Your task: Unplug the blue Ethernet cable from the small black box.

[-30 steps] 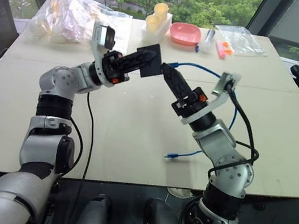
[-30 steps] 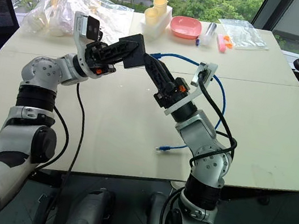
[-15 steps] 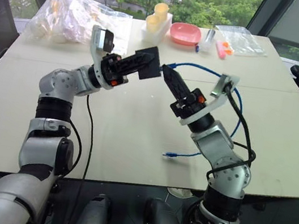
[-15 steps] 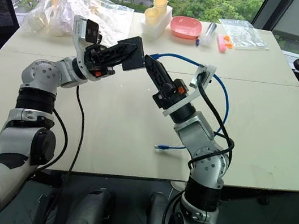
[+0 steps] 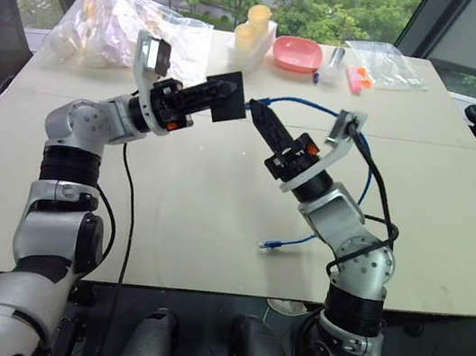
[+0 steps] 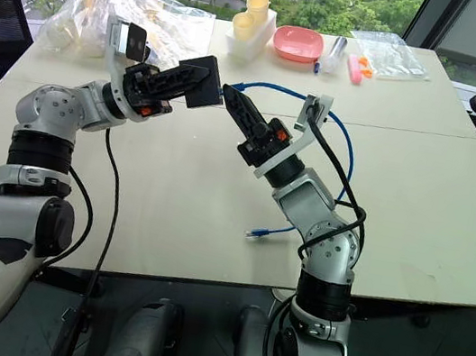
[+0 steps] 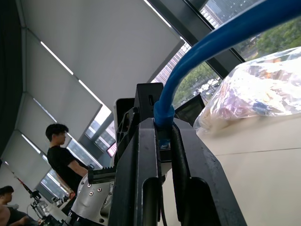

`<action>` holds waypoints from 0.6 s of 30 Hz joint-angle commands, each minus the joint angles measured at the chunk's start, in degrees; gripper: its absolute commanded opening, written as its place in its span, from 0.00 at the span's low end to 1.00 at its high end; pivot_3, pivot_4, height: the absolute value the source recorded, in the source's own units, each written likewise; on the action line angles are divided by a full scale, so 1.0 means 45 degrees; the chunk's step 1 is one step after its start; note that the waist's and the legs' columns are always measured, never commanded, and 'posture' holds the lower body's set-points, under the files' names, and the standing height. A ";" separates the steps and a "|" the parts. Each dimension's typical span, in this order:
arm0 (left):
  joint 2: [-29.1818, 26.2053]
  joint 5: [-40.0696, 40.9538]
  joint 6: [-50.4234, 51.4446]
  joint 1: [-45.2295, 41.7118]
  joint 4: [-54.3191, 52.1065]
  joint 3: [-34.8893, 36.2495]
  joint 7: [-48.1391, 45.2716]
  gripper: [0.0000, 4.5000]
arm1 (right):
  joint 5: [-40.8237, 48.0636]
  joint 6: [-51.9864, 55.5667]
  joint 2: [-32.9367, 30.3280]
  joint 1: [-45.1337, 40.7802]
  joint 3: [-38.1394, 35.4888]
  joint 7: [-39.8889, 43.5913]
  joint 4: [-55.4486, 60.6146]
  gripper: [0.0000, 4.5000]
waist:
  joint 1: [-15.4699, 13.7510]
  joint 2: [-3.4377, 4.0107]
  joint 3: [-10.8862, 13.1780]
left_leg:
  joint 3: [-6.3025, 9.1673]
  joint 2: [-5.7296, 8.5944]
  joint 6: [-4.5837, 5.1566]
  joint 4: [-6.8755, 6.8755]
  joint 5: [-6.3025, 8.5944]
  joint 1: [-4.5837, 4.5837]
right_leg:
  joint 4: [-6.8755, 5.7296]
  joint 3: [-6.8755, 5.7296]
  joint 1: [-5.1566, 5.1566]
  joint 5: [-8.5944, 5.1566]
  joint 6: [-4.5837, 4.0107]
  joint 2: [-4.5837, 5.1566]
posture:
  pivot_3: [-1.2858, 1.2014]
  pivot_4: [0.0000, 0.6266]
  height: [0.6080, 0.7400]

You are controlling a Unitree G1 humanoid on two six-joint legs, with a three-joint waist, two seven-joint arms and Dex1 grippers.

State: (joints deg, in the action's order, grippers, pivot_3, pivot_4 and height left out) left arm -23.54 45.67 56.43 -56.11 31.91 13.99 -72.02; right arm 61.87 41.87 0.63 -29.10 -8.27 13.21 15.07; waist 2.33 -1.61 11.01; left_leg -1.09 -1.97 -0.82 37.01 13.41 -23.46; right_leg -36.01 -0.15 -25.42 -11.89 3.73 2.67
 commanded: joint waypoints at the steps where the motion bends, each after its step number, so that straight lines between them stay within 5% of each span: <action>1: -0.0127 0.0137 -0.0489 0.0144 -0.0279 0.0395 0.0082 0.13 | -0.0614 -0.1146 -0.0382 -0.0069 -0.0572 0.0070 0.0442 0.19 | -0.0001 0.0000 0.0000 | 0.0000 0.0000 0.0000 0.0000 0.0000 0.0000 | 0.0000 0.0000 0.0000 -0.0002 -0.0004 0.0000 | 0.52 0.24 1.00; 6: 0.0243 0.0349 -0.0495 0.0153 -0.0379 0.0385 0.0200 0.13 | -0.1167 -0.1137 -0.0592 0.0058 0.0214 0.0358 0.0493 0.71 | -0.0002 -0.0001 0.0001 | -0.0002 0.0001 0.0000 -0.0001 0.0000 0.0000 | 0.0002 0.0001 0.0000 -0.0005 -0.0007 0.0000 | 0.52 0.24 1.00; 18: 0.0401 0.0448 -0.0377 0.0076 -0.0402 0.0483 0.0297 0.13 | -0.0436 -0.0882 -0.0220 0.0409 0.0706 0.0638 0.0778 0.71 | 0.0004 -0.0001 0.0001 | -0.0002 -0.0001 0.0001 -0.0002 0.0001 0.0000 | 0.0001 0.0001 -0.0002 -0.0005 -0.0008 -0.0002 | 0.52 0.24 1.00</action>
State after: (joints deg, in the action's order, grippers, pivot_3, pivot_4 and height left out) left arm -21.80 46.13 54.73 -54.18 31.58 14.88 -70.68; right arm 58.84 38.49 -0.81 -27.09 -5.33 15.50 16.10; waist 2.35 -1.62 11.02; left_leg -1.10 -1.98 -0.82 37.00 13.41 -23.45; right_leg -36.01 -0.14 -25.43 -11.91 3.69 2.66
